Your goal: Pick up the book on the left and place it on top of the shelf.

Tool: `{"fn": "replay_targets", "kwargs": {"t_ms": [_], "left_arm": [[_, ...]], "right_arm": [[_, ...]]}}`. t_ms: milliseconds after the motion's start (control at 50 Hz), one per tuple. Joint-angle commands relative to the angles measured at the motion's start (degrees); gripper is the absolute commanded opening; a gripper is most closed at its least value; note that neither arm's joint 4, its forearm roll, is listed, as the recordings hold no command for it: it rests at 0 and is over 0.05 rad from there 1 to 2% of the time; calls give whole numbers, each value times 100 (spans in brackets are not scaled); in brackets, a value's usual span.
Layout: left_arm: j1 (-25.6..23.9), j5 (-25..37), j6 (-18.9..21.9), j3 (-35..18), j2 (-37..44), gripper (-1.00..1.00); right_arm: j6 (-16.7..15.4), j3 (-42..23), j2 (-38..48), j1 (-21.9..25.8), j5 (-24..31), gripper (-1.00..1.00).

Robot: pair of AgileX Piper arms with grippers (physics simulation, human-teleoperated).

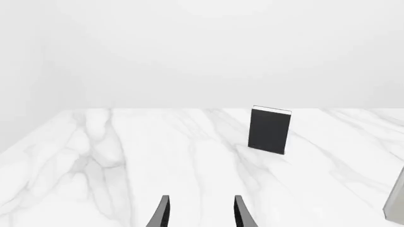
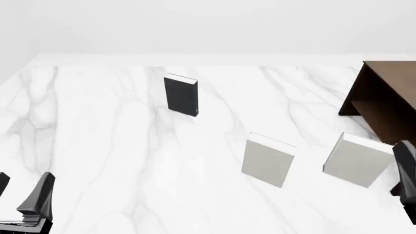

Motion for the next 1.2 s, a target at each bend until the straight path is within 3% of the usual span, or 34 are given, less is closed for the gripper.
{"fn": "replay_targets", "kwargs": {"t_ms": [20,220,660,680,780,800,1200], "left_arm": [[0,0,0,0,0,100],[0,0,0,0,0,100],[0,0,0,0,0,100],[0,0,0,0,0,100],[0,0,0,0,0,100],[0,0,0,0,0,100],[0,0,0,0,0,100]], "right_arm": [[-128,-1390,913,291,327,100],[-678,-2468,2032,930,419,100],[-1429,-3280,3840,1483,137,100],[-1587,-3372,4172,1570,4,100],[-1668,-3416,4558,1619,-230,100],[-1933,-3583,5579,2003,-551,100],[-2016,-3856,6454,2228,-880,100]]}}
